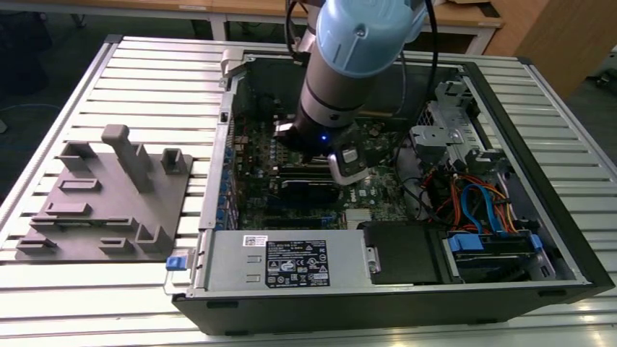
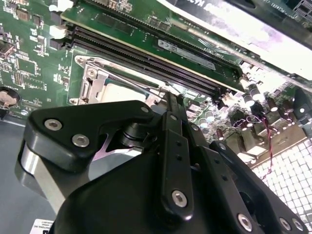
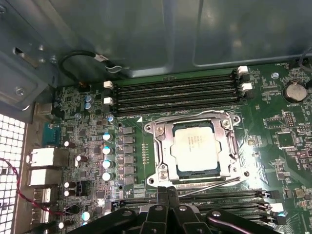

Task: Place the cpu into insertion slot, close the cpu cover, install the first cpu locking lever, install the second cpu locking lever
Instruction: 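Install the second cpu locking lever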

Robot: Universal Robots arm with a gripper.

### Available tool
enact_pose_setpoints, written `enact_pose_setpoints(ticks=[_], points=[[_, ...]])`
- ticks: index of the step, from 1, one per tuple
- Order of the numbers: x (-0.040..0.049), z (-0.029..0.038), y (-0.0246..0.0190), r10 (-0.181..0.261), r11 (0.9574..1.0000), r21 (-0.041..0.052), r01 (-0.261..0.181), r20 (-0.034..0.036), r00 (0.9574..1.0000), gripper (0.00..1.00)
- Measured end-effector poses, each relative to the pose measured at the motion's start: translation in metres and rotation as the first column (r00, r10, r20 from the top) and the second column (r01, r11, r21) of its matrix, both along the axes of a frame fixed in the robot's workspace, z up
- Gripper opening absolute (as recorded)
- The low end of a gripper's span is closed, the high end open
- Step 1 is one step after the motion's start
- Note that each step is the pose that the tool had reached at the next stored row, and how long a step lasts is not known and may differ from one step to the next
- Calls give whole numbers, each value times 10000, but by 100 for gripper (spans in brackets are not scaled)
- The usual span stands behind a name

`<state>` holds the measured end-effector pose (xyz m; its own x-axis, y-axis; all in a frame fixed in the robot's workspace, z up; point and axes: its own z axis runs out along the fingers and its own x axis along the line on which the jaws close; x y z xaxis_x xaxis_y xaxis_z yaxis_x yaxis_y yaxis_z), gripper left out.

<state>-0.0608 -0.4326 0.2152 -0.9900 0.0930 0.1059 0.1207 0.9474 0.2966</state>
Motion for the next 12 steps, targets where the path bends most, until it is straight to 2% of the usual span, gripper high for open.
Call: enact_pose_setpoints(ticks=[9,11,12], points=[[-44,-68,0,-124,9999,26,124,-28,9999,10],[-52,-76,-1,-126,9999,81,127,-41,9999,10],[-53,-80,-2,-125,9998,151,126,-44,9999,10]])
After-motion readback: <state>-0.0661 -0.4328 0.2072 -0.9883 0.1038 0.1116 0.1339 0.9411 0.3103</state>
